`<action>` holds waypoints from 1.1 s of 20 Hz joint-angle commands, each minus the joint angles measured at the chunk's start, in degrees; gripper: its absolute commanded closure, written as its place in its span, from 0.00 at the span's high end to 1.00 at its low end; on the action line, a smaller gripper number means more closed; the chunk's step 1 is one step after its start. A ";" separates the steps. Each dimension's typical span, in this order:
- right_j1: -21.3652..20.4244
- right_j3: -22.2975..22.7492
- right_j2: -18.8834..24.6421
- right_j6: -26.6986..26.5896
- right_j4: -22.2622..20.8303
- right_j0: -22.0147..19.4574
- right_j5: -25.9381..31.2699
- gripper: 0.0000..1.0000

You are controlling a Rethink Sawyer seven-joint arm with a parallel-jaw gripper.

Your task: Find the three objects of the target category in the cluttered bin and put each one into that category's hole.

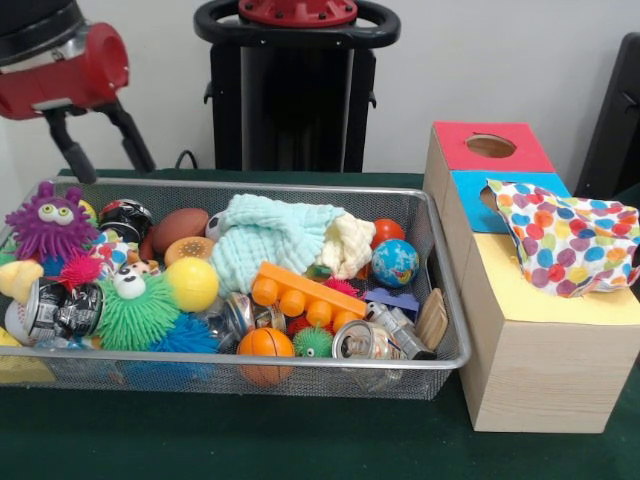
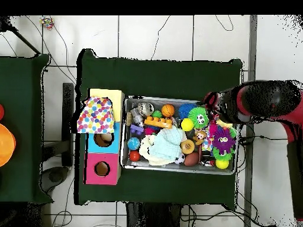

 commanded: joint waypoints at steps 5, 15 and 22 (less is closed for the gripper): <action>-0.89 -3.49 -2.32 -18.32 -9.52 2.13 -0.55 1.00; -6.12 7.17 -7.01 -3.42 -11.33 7.45 -13.06 1.00; -7.57 8.16 -9.96 -2.37 -10.86 9.91 -15.12 1.00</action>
